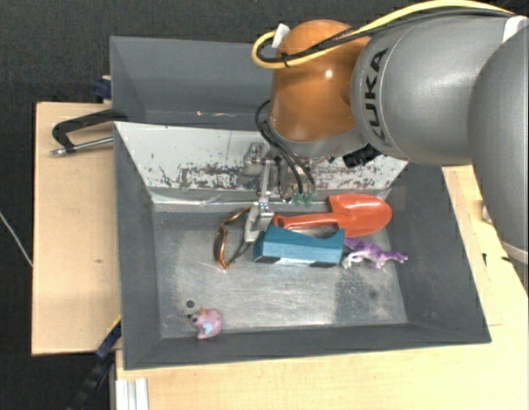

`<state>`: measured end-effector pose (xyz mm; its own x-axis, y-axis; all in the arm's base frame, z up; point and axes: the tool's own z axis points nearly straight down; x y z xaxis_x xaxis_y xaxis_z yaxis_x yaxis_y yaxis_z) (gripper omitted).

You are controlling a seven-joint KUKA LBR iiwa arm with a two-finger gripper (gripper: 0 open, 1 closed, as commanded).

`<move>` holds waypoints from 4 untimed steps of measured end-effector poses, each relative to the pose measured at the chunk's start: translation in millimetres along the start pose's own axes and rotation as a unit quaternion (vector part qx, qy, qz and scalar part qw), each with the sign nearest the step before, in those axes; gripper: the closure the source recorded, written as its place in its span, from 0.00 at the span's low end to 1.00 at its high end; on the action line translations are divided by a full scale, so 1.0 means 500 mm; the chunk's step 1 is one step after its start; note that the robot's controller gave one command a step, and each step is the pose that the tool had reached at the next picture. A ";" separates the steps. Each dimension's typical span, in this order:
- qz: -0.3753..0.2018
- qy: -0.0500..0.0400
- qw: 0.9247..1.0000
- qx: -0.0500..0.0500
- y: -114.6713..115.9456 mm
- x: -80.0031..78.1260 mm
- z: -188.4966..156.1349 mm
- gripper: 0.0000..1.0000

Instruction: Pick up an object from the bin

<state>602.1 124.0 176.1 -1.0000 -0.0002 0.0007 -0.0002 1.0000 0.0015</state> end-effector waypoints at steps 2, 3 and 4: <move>0.027 0.000 1.000 0.000 -0.139 0.075 0.132 0.00; 0.020 -0.003 1.000 0.000 -0.247 0.051 0.132 0.00; 0.071 0.000 0.997 0.005 -0.271 0.058 0.165 0.00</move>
Offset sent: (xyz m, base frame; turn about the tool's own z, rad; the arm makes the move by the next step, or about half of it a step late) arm -0.0348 -0.0740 -0.0161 0.0185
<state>573.0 -11.1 93.5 -0.9901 0.1405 -0.0004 0.1405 0.9900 -0.0083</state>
